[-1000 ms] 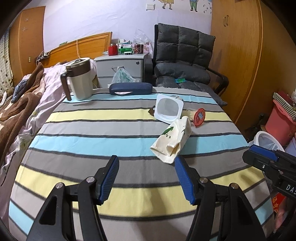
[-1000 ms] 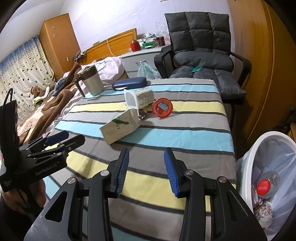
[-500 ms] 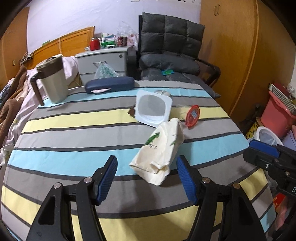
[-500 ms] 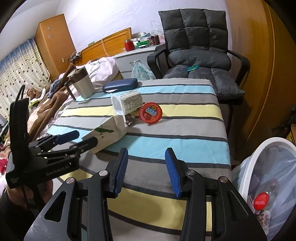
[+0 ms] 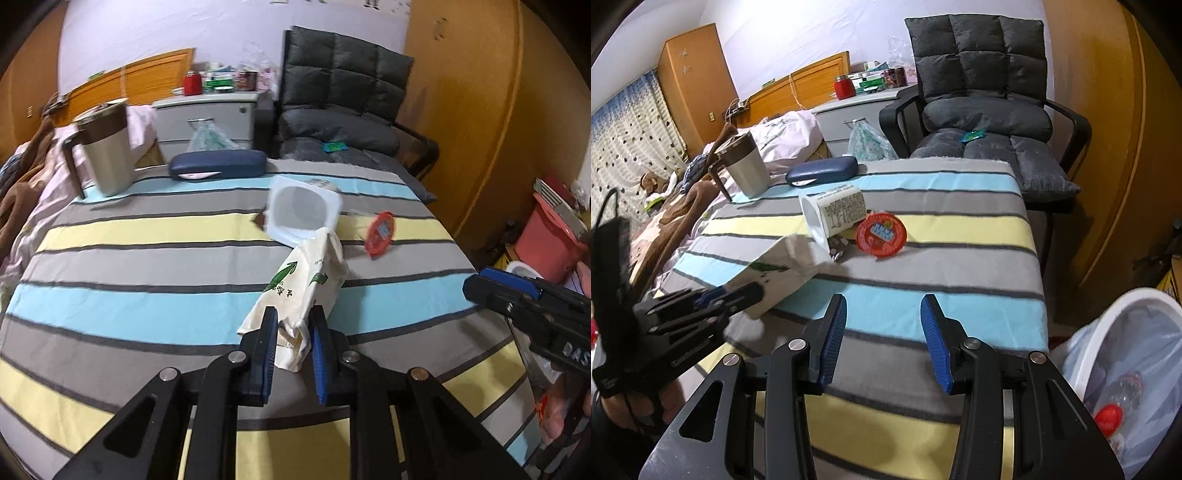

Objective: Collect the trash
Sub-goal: 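Grasp the red lid with clear cup with the right gripper while the left gripper holds the paper bag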

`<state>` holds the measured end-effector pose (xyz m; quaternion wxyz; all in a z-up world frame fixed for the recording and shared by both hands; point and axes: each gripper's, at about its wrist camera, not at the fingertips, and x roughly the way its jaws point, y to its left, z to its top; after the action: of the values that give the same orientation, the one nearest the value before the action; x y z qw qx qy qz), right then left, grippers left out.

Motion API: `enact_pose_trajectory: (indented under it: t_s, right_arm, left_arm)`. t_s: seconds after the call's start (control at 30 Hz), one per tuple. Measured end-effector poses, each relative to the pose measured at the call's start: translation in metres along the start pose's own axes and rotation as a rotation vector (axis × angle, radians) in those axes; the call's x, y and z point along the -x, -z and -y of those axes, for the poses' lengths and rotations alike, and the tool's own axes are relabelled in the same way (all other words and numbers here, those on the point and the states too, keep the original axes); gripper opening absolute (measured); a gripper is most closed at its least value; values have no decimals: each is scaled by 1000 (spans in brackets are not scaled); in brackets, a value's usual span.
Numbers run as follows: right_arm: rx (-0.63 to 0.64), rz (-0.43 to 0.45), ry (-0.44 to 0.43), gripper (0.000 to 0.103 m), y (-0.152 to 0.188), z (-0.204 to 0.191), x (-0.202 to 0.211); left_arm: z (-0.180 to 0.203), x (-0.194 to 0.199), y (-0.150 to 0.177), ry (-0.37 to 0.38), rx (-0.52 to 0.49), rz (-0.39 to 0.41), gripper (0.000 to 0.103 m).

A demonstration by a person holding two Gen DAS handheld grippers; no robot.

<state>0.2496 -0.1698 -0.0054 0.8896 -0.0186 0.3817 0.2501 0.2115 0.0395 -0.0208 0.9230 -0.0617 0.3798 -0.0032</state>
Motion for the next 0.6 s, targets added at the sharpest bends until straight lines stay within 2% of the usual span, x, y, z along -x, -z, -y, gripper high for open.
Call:
enact_pose_trajectory:
  t_s: [0.13, 0.2, 0.6]
  right_arm:
    - [48, -2, -4, 46, -12, -5, -16]
    - [65, -12, -3, 63, -18, -6, -27]
    - [108, -73, 5, 63, -43, 0, -75]
  left_arm:
    - [-17, 4, 2, -79, 58, 5, 18]
    - [-26, 3, 2, -106, 86, -2, 18]
    - [-45, 1, 1, -190, 118, -7, 18]
